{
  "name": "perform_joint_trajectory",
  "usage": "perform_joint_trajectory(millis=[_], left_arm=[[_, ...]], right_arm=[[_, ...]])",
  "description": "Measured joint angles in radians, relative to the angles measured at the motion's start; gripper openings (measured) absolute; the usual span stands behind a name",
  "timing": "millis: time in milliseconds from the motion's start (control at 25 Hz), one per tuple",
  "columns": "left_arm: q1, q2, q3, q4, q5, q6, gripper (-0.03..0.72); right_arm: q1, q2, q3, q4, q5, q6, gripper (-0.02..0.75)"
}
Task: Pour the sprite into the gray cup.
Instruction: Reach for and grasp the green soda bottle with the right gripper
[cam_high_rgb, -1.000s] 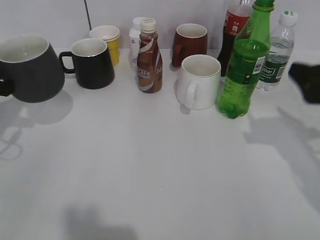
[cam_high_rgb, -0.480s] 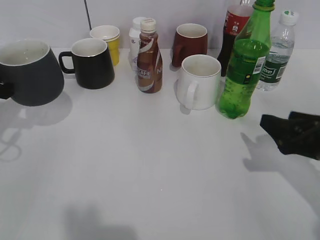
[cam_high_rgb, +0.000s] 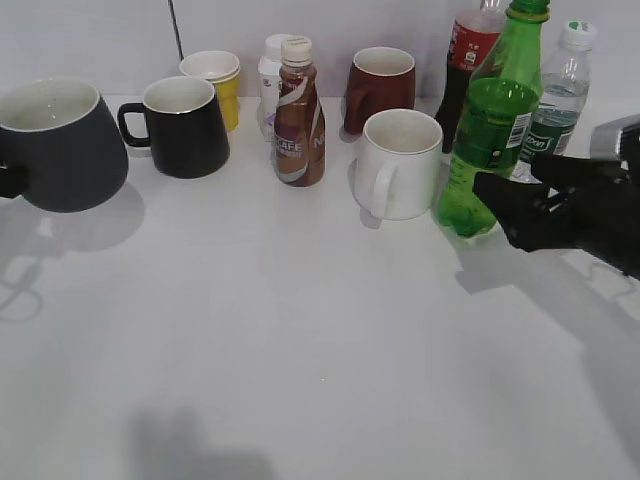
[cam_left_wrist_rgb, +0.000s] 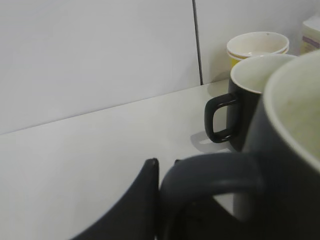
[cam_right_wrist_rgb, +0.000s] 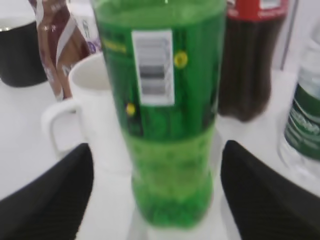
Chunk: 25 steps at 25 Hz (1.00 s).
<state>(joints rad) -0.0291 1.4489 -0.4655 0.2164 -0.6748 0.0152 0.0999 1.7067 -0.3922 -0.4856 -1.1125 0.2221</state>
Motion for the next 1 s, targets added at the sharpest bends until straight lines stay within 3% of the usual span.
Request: perform_joint_trajectory(millis=[160,400,560,680,880,1000], left_arm=[[0.000,0.000,0.000,0.001,0.000,0.000,0.055],[0.000,0.000,0.000,0.026,0.001,0.000,0.055],[-0.024,0.000,0.000,0.136,0.002,0.000,0.055],[-0.091,0.000,0.000,0.175,0.002,0.000,0.055],[-0.256,0.000,0.000,0.181,0.002,0.000,0.055],[-0.366,0.000,0.000,0.182,0.002,0.000,0.055]], right_arm=[[0.000,0.066,-0.069,-0.007,-0.006,-0.001,0.652],[0.000,0.099,-0.206,-0.112,0.009,0.062,0.657],[0.000,0.100,-0.259,-0.133,0.047,0.078,0.571],[0.000,0.100,-0.262,-0.142,0.053,0.081,0.408],[0.005,0.058,-0.265,-0.291,0.090,0.088,0.406],[0.056,-0.037,-0.265,-0.350,0.266,0.053,0.406]])
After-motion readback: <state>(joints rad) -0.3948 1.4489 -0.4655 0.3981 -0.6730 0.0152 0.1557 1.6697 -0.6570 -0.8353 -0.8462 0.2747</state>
